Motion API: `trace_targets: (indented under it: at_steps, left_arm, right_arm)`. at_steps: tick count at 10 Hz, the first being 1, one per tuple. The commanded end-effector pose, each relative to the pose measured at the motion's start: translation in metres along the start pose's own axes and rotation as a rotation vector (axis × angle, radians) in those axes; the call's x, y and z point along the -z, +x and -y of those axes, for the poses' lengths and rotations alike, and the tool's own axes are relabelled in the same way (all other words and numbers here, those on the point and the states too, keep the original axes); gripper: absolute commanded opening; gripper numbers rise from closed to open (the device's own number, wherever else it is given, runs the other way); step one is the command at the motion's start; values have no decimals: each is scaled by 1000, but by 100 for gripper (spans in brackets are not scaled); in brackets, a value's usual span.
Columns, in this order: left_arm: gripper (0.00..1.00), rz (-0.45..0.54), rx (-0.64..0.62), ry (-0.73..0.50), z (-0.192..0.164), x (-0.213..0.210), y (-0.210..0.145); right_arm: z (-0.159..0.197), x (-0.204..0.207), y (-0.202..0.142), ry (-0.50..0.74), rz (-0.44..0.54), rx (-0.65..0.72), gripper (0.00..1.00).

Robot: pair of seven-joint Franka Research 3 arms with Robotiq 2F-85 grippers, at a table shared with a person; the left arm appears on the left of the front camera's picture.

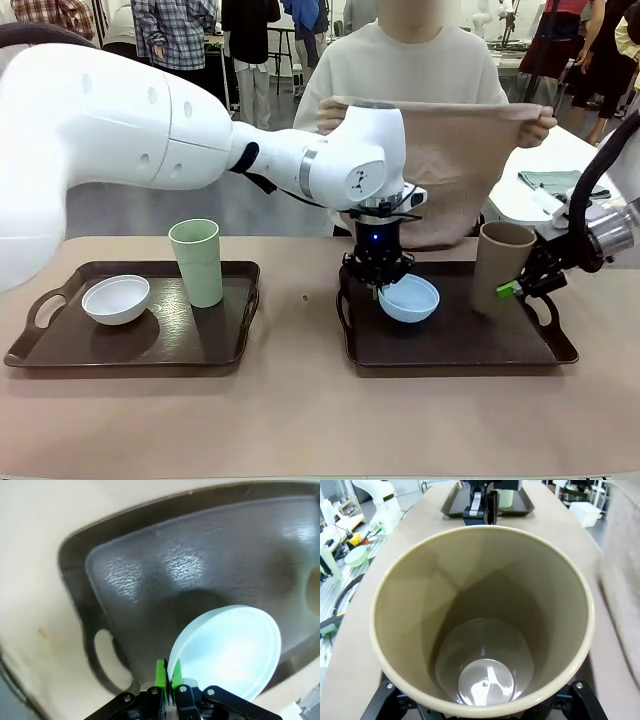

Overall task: Set up a tray with a mat and arrange the tableware.
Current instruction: Pick up the Picnic Bowl and Reusable plastic cup from the Handle tray in front of the human's position and hold them in the air.

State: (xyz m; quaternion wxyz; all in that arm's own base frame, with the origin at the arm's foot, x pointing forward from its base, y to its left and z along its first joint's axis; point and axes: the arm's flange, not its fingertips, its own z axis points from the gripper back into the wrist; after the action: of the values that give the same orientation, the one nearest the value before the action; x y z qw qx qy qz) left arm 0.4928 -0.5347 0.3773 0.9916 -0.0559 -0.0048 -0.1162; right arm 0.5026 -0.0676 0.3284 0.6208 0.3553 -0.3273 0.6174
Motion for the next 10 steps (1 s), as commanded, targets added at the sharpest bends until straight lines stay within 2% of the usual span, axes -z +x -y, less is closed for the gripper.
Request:
trace_targets:
  at_steps: [1, 3, 5, 6, 8, 9, 10]
  left_arm:
    - [0, 49, -22, 21, 0, -60, -29]
    - [0, 156, -13, 43, 12, -120, -55]
    - [0, 219, -33, 55, 20, -164, -72]
    - [0, 253, -49, 54, 22, -181, -79]
    - [0, 273, -107, 55, 18, -196, -85]
    - [0, 251, -32, 20, 24, -198, -78]
    - [0, 251, -32, 20, 24, -198, -78]
  right_arm:
    - [-26, -36, 61, -31, -48, 13, 22]
    - [-60, -65, 123, -67, -106, 4, 22]
    - [-93, -87, 172, -79, -119, -15, 22]
    - [-103, -95, 187, -92, -112, -23, 22]
    - [-104, -102, 192, -85, -101, -8, 22]
    - [-105, -104, 200, -104, -108, -46, 22]
    - [-105, -104, 200, -104, -108, -46, 22]
